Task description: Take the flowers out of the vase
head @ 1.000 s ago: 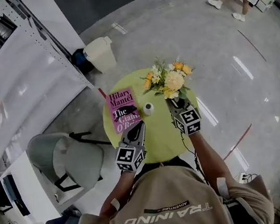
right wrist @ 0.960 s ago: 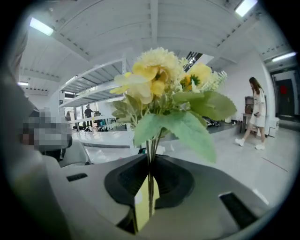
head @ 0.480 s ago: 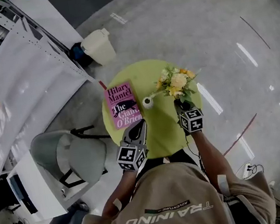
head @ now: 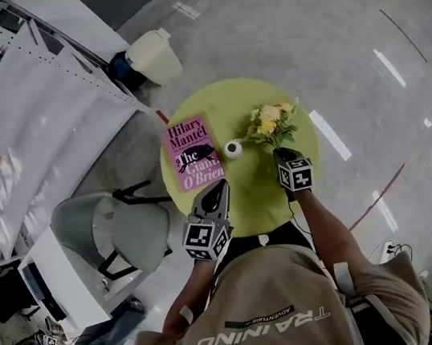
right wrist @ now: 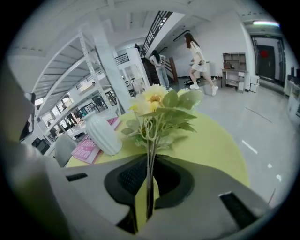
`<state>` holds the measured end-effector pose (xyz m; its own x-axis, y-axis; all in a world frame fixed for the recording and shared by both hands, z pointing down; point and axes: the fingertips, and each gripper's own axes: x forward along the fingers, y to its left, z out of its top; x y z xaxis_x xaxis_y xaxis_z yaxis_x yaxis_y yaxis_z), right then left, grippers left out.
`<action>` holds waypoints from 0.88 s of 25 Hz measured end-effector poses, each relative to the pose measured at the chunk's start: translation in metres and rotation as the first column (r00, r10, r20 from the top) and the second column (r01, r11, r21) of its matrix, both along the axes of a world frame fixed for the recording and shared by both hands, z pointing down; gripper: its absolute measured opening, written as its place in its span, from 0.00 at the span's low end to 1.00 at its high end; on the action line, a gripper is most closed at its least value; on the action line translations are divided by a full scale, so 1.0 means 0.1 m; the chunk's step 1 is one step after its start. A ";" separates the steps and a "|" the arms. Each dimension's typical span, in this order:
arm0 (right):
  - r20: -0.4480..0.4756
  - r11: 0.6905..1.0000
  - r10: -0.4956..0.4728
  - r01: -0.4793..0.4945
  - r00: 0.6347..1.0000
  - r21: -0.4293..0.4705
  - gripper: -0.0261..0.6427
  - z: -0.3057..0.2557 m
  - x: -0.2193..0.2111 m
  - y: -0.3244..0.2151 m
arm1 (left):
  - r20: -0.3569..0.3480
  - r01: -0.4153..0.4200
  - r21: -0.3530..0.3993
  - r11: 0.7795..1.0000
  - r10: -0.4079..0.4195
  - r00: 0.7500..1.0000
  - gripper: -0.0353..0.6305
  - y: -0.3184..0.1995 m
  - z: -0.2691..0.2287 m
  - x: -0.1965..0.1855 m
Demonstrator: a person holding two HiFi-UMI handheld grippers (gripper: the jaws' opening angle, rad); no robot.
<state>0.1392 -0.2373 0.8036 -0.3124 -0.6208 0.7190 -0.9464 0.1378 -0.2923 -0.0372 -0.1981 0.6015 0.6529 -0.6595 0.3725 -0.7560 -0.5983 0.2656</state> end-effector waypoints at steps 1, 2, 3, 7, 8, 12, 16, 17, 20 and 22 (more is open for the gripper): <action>-0.011 1.000 0.000 0.000 1.000 -0.005 0.09 0.03 0.00 0.01 | -0.001 0.003 -0.002 1.000 -0.003 1.000 0.06 0.00 0.01 -0.01; -0.022 1.000 -0.001 0.001 1.000 -0.011 0.09 0.05 0.00 0.02 | -0.002 0.006 -0.004 1.000 -0.006 1.000 0.06 -0.01 0.02 -0.01; -0.033 1.000 -0.001 0.000 0.999 -0.018 0.10 0.07 0.01 0.03 | -0.003 0.008 -0.005 1.000 -0.008 1.000 0.06 -0.01 0.03 -0.01; -0.062 0.998 0.015 -0.019 0.998 -0.067 0.12 0.17 0.03 0.09 | -0.008 0.008 -0.005 1.000 -0.008 1.000 0.06 -0.03 0.05 -0.01; -0.071 0.996 0.019 -0.025 0.997 -0.080 0.13 0.19 0.04 0.11 | -0.009 0.007 -0.004 1.000 -0.007 1.000 0.06 -0.03 0.04 -0.01; -0.126 0.995 0.006 -0.019 0.992 -0.098 0.18 0.21 0.07 0.16 | -0.014 0.008 0.001 1.000 -0.008 1.000 0.06 -0.04 0.03 -0.01; -0.193 0.998 -0.008 -0.004 0.981 -0.062 0.19 0.09 0.10 0.17 | -0.019 0.011 0.005 1.000 -0.011 1.000 0.06 -0.03 0.02 -0.05; -0.207 0.999 -0.013 0.003 0.978 -0.046 0.19 0.04 0.09 0.17 | -0.020 0.012 0.006 1.000 -0.012 1.000 0.06 -0.03 0.02 -0.06; -0.216 0.999 -0.033 0.034 0.976 0.000 0.19 -0.12 0.03 0.18 | -0.026 0.016 0.012 1.000 -0.015 1.000 0.06 -0.02 0.01 -0.10; -0.202 0.998 -0.046 0.053 0.978 0.030 0.13 -0.26 -0.03 0.19 | -0.031 0.016 0.021 1.000 -0.015 0.999 0.06 -0.03 -0.02 -0.12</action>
